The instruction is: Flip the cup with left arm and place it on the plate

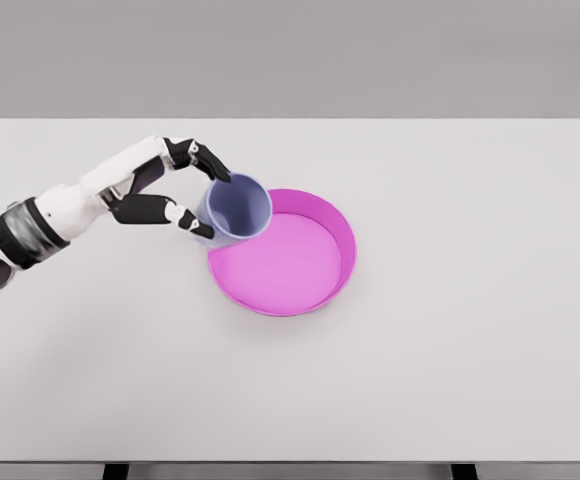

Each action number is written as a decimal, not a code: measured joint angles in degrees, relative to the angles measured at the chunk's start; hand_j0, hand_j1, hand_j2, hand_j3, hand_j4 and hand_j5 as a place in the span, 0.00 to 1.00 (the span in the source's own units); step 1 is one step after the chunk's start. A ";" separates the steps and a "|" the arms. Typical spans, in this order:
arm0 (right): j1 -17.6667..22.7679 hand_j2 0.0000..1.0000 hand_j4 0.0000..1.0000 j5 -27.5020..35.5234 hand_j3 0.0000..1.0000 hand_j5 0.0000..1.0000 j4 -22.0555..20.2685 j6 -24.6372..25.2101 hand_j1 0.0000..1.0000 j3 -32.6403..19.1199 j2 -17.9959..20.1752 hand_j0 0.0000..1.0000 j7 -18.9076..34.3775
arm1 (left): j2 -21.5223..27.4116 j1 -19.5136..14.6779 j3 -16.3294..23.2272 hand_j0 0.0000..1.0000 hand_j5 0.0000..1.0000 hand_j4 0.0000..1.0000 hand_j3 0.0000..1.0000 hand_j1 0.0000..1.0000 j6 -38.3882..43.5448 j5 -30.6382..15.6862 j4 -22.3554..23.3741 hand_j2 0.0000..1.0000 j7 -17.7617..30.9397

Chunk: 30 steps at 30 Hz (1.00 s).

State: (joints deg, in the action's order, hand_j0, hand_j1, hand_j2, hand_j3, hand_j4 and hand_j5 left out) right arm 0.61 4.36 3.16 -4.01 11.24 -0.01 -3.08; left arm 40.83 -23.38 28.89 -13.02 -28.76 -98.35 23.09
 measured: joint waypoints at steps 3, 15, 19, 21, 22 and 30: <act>0.00 1.00 1.00 0.02 1.00 1.00 0.00 0.00 1.00 0.00 0.00 1.00 0.00 | -2.84 0.09 0.27 0.46 0.46 0.46 0.46 0.46 -0.78 -0.15 0.07 0.46 -1.64; 0.00 1.00 1.00 0.02 1.00 1.00 0.00 -0.01 1.00 0.00 0.00 1.00 0.00 | -9.88 0.97 4.15 0.46 0.46 0.46 0.46 0.46 -5.36 -0.24 0.31 0.46 -4.95; 0.00 1.00 1.00 0.02 1.00 1.00 0.00 -0.01 1.00 0.00 0.00 1.00 0.00 | -10.79 1.05 5.02 0.47 0.47 0.47 0.47 0.47 -5.63 -0.91 1.96 0.47 -4.97; -0.09 1.00 1.00 0.01 1.00 1.00 0.00 -0.02 1.00 0.01 0.00 1.00 0.00 | -11.00 1.05 5.17 0.47 0.47 0.47 0.47 0.47 -5.68 -1.37 2.93 0.47 -4.97; -0.09 1.00 1.00 0.01 1.00 1.00 0.00 -0.01 1.00 0.01 0.00 1.00 0.00 | -11.07 1.05 5.21 0.47 0.47 0.47 0.47 0.47 -5.69 -1.52 3.54 0.47 -4.96; 0.00 1.00 1.00 0.00 1.00 1.00 0.00 0.00 1.00 0.00 0.00 1.00 0.00 | -12.09 2.37 5.39 0.49 0.49 0.49 0.49 0.49 -5.72 -1.37 6.34 0.49 -4.96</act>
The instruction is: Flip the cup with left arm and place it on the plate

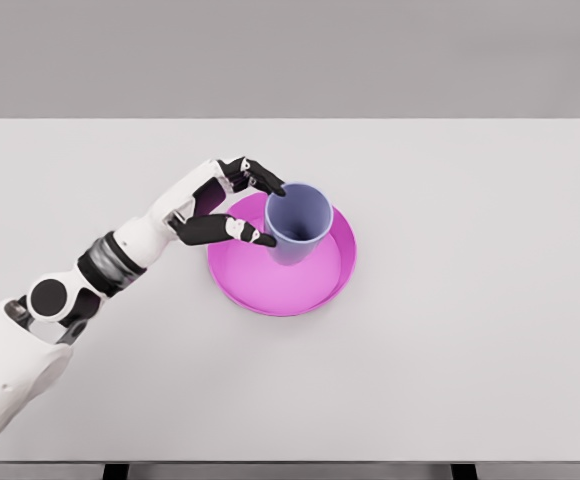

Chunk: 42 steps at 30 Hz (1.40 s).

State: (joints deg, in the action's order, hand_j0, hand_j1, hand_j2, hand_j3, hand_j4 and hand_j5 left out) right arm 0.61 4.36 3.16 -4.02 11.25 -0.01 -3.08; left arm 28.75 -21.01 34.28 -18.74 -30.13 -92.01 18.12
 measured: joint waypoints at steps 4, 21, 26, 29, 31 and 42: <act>-0.09 1.00 1.00 0.01 1.00 1.00 0.00 -0.01 1.00 0.00 0.00 1.00 0.00 | -0.27 0.35 0.01 0.52 0.52 0.52 0.52 0.52 -0.02 0.14 0.34 0.52 0.00; -0.09 1.00 1.00 0.01 1.00 1.00 0.00 -0.01 1.00 -0.01 0.00 1.00 0.00 | 0.34 0.97 -0.05 1.00 1.00 1.00 1.00 1.00 0.03 0.34 0.31 1.00 -0.03; 0.00 1.00 1.00 0.02 1.00 1.00 0.00 0.00 1.00 0.00 0.00 1.00 0.00 | 0.52 1.41 -0.12 1.00 1.00 1.00 1.00 1.00 0.02 0.41 0.39 1.00 -0.08; 0.00 1.00 1.00 0.01 1.00 1.00 0.00 0.01 1.00 0.00 0.00 1.00 0.00 | 0.61 1.49 -0.15 1.00 1.00 1.00 1.00 1.00 -0.03 0.52 0.32 1.00 -0.10; -0.09 1.00 1.00 0.02 1.00 1.00 0.00 0.01 1.00 0.00 0.00 1.00 0.00 | 0.75 1.41 -0.21 1.00 1.00 1.00 1.00 1.00 -0.53 0.57 0.21 1.00 -0.10; 0.00 1.00 1.00 0.02 1.00 1.00 0.00 0.01 1.00 0.00 0.00 1.00 0.00 | 16.44 1.14 -0.15 1.00 1.00 1.00 1.00 1.00 -12.80 -0.65 -0.77 1.00 8.00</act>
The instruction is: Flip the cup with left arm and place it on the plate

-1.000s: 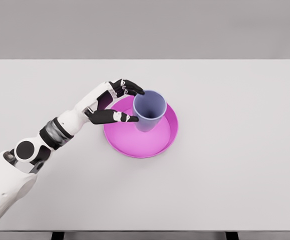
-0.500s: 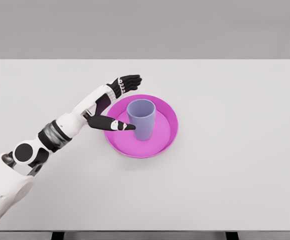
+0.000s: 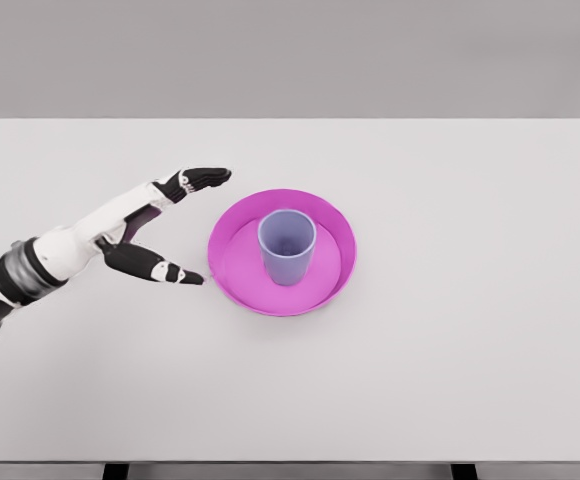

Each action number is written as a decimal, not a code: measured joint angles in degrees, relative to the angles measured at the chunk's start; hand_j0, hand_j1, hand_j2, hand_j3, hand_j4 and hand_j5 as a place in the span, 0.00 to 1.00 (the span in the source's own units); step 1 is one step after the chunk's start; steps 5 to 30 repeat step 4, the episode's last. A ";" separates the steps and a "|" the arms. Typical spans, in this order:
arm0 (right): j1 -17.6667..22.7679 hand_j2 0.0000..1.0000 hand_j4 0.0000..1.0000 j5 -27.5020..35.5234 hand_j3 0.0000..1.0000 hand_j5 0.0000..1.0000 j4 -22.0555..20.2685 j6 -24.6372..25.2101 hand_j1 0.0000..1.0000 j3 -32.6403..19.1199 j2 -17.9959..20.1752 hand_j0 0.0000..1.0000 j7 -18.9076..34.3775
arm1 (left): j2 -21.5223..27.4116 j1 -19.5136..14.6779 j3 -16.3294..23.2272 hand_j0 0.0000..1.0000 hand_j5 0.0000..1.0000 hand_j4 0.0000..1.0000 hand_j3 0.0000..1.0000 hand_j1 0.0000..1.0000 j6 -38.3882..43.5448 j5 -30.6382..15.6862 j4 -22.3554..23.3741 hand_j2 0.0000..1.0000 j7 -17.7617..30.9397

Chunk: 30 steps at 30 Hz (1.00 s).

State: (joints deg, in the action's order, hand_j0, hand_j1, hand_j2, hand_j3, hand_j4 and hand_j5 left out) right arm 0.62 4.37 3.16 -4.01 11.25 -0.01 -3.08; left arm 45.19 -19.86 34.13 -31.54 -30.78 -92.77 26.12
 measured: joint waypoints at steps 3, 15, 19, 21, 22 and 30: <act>0.00 1.00 1.00 0.01 1.00 1.00 0.00 0.00 1.00 0.00 0.00 1.00 0.00 | 9.84 -0.70 -0.03 1.00 1.00 1.00 1.00 1.00 -2.25 -4.59 -0.35 1.00 5.62; 0.00 1.00 1.00 0.01 1.00 1.00 0.00 0.00 1.00 0.00 0.00 1.00 0.00 | 12.31 -0.70 -0.06 1.00 1.00 1.00 1.00 1.00 -2.62 -5.96 -0.43 1.00 6.55; 0.00 1.00 1.00 0.01 1.00 1.00 0.00 0.00 1.00 0.00 0.00 1.00 0.00 | 12.31 -0.70 -0.06 1.00 1.00 1.00 1.00 1.00 -2.62 -5.96 -0.43 1.00 6.55; 0.00 1.00 1.00 0.01 1.00 1.00 0.00 0.00 1.00 0.00 0.00 1.00 0.00 | 12.31 -0.70 -0.06 1.00 1.00 1.00 1.00 1.00 -2.62 -5.96 -0.43 1.00 6.55; 0.00 1.00 1.00 0.01 1.00 1.00 0.00 0.00 1.00 0.00 0.00 1.00 0.00 | 12.31 -0.70 -0.06 1.00 1.00 1.00 1.00 1.00 -2.62 -5.96 -0.43 1.00 6.55; 0.00 1.00 1.00 0.01 1.00 1.00 0.00 0.00 1.00 0.00 0.00 1.00 0.00 | 12.31 -0.70 -0.06 1.00 1.00 1.00 1.00 1.00 -2.62 -5.96 -0.43 1.00 6.55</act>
